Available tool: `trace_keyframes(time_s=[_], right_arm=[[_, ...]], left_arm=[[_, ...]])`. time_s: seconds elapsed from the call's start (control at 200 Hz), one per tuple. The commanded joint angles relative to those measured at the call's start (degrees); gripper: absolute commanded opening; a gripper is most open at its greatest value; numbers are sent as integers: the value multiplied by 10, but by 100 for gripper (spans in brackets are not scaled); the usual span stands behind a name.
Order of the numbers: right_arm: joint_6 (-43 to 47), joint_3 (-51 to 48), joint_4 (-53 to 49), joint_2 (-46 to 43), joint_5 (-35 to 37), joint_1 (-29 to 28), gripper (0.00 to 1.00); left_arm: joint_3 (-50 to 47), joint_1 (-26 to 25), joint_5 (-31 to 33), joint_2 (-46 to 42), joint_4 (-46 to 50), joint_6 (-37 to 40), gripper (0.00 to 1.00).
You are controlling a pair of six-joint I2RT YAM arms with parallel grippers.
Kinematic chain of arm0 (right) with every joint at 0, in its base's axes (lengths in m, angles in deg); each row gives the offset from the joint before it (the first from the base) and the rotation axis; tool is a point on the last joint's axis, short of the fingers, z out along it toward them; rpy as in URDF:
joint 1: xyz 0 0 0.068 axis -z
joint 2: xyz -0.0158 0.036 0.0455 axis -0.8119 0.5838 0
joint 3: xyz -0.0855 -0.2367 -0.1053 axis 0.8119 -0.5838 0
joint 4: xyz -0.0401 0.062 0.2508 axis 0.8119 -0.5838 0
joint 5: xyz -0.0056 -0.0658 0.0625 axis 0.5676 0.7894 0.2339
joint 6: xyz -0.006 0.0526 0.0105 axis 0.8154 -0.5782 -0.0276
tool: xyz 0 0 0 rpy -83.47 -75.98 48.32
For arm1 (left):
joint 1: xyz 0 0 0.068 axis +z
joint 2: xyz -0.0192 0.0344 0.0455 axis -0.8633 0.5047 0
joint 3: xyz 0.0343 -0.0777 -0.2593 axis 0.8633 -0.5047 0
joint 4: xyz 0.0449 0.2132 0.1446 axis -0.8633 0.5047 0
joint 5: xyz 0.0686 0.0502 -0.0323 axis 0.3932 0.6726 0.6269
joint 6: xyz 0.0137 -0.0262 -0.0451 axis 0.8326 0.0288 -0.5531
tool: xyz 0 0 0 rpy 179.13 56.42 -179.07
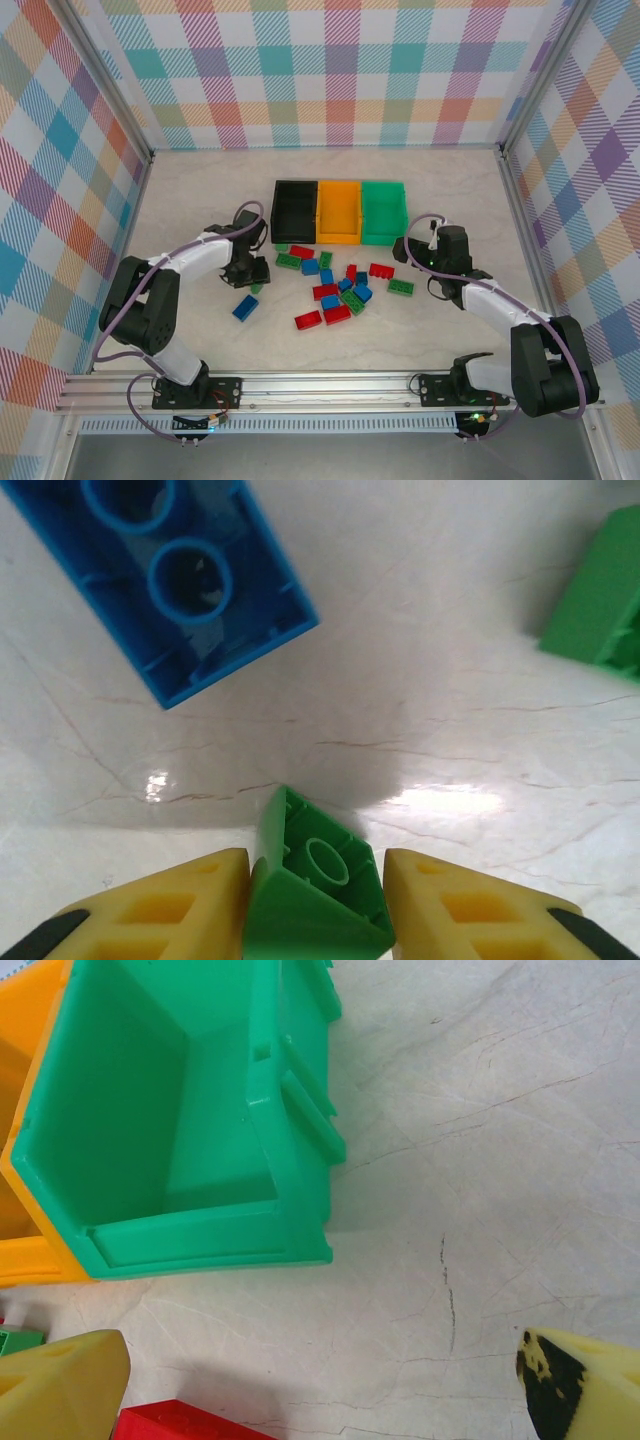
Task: Sort the legos into containers by color
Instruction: Pick up the lego from the center of the table, then place the lego in the container.
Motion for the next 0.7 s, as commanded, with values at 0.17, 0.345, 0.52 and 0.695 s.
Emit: trace_keyframes(time_s=[0.17,0.345,0.52,0.695], right_arm=[[-5,16,1,0,1,-5,99],[-5,17,-3,-1,3,-5,99],[-6,21,-4,10,-1,-5,99],[-8,21,-2,10,-4,-5,99]], left_arm=[[30,-14,9,-56,20,12,30],[46,-14,12,-71,27,8,30],[130,-14,9,-54,26,13,30],[260,-14,-7,18,15,21,31]])
